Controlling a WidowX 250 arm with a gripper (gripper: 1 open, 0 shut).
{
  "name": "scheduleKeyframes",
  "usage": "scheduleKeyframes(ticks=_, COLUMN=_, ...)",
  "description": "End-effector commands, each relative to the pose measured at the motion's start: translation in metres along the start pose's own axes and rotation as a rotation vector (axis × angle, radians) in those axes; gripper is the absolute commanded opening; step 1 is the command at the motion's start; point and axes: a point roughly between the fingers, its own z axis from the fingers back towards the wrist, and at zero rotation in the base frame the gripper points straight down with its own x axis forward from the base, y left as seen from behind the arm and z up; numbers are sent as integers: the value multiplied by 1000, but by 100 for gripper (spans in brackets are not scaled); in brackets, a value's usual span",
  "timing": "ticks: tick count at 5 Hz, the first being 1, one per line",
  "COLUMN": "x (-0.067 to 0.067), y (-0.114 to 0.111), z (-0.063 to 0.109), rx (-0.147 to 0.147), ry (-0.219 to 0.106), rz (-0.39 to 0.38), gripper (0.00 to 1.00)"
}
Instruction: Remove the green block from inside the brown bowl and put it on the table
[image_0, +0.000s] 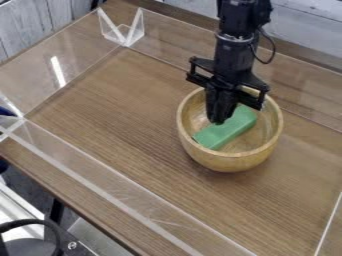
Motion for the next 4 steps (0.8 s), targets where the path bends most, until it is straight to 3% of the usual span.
scheduleKeyframes(ticks=1, x=10, y=-2, z=20, rx=2, ry=-75, rz=-10, gripper=0)
scheduleKeyframes(ticks=4, x=16, y=-5, z=15, rx=1, ry=-80, rz=-22, gripper=0)
